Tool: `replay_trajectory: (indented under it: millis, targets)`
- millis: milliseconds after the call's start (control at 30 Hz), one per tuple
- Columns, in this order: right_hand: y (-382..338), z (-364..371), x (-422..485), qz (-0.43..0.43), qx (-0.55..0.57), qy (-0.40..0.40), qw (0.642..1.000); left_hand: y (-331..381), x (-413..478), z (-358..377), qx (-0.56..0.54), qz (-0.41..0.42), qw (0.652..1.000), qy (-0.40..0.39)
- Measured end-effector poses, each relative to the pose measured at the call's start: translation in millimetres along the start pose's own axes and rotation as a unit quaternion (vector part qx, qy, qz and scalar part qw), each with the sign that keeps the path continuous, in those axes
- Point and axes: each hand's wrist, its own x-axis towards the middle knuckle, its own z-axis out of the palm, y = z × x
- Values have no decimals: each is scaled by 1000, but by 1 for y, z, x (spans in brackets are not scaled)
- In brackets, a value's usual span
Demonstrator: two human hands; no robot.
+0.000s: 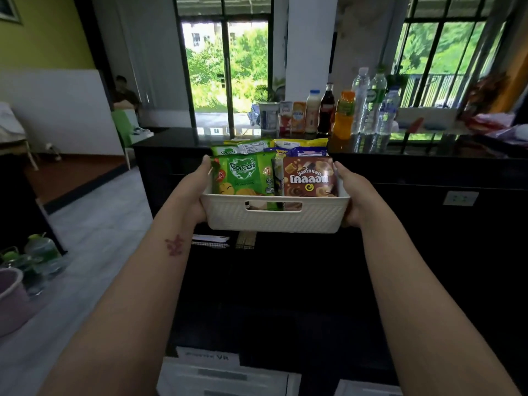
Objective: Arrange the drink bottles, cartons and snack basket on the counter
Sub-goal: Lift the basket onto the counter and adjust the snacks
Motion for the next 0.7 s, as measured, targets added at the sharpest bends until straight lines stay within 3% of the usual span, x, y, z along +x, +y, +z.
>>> replay_trajectory:
  millis: [333,700]
  targets:
    - [-53,93,51,9,-31,13,999,95,67,-38,-16,2,1000,-23]
    - [-37,208,168,8,-18,32,999,145,233,-113,7,-52,997,-58]
